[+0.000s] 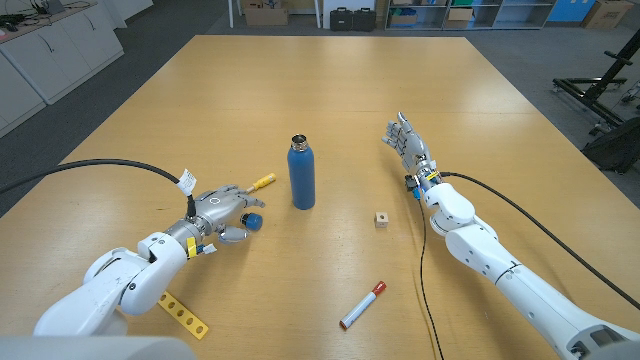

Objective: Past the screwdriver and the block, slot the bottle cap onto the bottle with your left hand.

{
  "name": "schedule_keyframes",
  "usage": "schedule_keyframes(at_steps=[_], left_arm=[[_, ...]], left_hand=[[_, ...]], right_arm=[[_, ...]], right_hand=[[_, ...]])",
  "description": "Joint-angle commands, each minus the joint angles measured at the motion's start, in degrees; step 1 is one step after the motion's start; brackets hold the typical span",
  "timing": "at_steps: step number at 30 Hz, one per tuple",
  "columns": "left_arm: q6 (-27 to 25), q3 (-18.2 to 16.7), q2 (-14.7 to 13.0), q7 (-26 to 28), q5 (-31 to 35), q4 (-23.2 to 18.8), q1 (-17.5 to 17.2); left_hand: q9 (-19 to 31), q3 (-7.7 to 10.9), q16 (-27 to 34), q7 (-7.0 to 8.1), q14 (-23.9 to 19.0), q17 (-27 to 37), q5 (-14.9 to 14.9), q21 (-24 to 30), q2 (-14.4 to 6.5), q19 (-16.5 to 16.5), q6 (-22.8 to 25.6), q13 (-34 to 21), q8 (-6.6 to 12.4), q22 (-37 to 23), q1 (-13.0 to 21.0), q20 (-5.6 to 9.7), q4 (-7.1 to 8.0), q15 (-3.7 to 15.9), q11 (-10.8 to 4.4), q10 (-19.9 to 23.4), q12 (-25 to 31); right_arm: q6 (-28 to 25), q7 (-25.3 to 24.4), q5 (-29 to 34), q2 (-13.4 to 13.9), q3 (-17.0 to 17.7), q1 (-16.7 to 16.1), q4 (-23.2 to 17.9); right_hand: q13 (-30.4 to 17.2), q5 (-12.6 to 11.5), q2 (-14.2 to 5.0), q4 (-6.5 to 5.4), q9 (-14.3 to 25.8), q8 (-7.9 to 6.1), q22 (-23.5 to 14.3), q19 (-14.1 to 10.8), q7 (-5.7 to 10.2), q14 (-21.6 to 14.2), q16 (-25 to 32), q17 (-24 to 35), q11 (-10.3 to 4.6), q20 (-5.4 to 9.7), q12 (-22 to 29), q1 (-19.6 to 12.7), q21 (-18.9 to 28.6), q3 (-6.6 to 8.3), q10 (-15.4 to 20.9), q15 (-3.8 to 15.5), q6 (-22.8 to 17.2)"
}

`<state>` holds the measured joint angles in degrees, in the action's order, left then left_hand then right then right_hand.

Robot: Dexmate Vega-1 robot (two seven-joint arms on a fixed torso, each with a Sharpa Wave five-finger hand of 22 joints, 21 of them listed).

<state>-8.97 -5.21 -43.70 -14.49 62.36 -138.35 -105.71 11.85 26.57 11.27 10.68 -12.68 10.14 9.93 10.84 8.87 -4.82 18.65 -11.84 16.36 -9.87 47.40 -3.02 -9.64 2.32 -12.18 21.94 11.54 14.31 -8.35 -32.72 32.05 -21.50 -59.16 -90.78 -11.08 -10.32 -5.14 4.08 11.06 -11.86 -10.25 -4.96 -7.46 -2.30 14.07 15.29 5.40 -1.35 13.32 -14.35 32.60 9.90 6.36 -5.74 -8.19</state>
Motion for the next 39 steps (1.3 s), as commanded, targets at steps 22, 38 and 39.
schedule_keyframes(at_steps=[22,38,39], left_arm=[[-5.6,5.6,-6.1,4.0,-2.5,3.5,3.4],[-7.4,7.5,-9.3,5.7,-5.3,4.8,4.6],[-7.5,7.6,-9.4,5.9,-5.4,4.8,4.6]], left_hand=[[0.1,-0.23,0.6,-0.02,-3.0,0.0,0.2,0.7,-0.8,-3.2,2.2,-0.1,1.11,0.0,0.9,-0.82,-0.02,8.76,-0.14,2.9,0.6],[0.1,-0.22,0.5,0.05,-3.3,0.0,0.2,0.7,-0.8,-3.6,2.4,0.0,1.14,0.0,1.1,-0.91,-0.04,8.86,-0.2,3.3,0.6],[0.1,-0.22,0.5,0.05,-3.3,0.0,0.2,0.7,-0.8,-3.6,2.3,0.0,1.13,0.0,1.1,-0.9,-0.04,8.87,-0.2,3.3,0.6]], right_arm=[[-0.2,-0.7,0.1,-0.1,0.2,-0.6,-0.4],[-0.7,-1.2,0.1,-0.2,0.1,-0.5,-0.7],[-0.7,-1.2,0.1,-0.3,0.1,-0.5,-0.8]], right_hand=[[-0.1,0.0,-0.42,0.17,0.2,0.14,-0.3,-0.1,-0.34,-0.2,-0.3,0.1,-0.13,-0.23,-0.3,-0.1,-0.6,0.09,0.7,-0.11,-0.2],[-0.1,0.1,-0.47,0.2,0.2,0.14,-0.3,-0.1,-0.24,-0.1,-0.4,0.1,-0.04,-0.16,-0.3,-0.1,-0.8,0.08,0.7,-0.08,-0.3],[-0.1,0.1,-0.47,0.2,0.2,0.14,-0.3,-0.1,-0.25,-0.1,-0.4,0.1,-0.05,-0.16,-0.3,-0.1,-0.8,0.08,0.7,-0.06,-0.3]])
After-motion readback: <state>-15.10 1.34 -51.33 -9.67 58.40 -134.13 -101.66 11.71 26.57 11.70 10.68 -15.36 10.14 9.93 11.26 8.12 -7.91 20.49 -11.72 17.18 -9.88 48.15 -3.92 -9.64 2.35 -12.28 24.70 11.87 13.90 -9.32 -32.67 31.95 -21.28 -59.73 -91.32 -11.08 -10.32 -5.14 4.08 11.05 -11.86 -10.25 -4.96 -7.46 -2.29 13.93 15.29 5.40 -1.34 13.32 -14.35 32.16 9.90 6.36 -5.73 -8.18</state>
